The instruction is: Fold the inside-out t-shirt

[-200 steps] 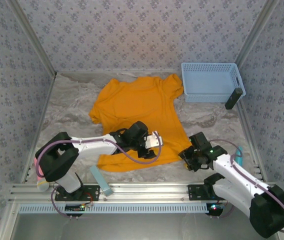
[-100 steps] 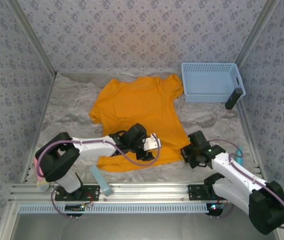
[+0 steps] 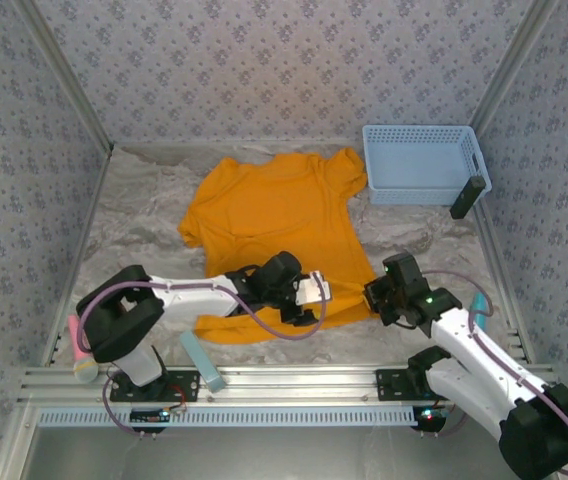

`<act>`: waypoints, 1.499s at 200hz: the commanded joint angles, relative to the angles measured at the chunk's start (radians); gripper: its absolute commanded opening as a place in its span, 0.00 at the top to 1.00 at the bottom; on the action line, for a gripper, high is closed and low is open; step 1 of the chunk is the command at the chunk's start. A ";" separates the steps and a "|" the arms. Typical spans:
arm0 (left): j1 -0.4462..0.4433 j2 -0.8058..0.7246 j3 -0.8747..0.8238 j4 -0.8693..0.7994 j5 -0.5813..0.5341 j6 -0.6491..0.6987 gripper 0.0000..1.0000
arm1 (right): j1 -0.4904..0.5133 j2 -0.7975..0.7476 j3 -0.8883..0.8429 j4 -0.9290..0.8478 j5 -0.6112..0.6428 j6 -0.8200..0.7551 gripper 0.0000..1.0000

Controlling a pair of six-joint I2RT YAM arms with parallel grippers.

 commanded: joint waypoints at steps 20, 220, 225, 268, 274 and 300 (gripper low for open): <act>-0.034 0.074 0.074 0.072 -0.040 -0.004 0.33 | -0.036 -0.016 0.063 -0.011 -0.018 0.011 1.00; 0.029 -0.189 0.152 -0.264 -0.252 -0.205 1.00 | -0.015 -0.022 0.120 0.053 0.070 -0.205 1.00; 0.035 -0.186 0.173 -0.282 -0.234 -0.220 1.00 | -0.012 -0.021 0.120 0.061 0.074 -0.220 0.98; 0.114 -0.188 0.140 -0.206 -0.053 -0.289 1.00 | -0.034 0.002 0.121 0.064 0.064 -0.380 0.84; 0.126 -0.177 0.141 -0.192 -0.027 -0.307 1.00 | -0.037 0.006 0.116 0.085 0.054 -0.421 0.69; 0.141 -0.109 0.175 -0.175 0.021 -0.352 1.00 | 0.002 0.009 0.078 0.311 -0.123 -0.837 0.50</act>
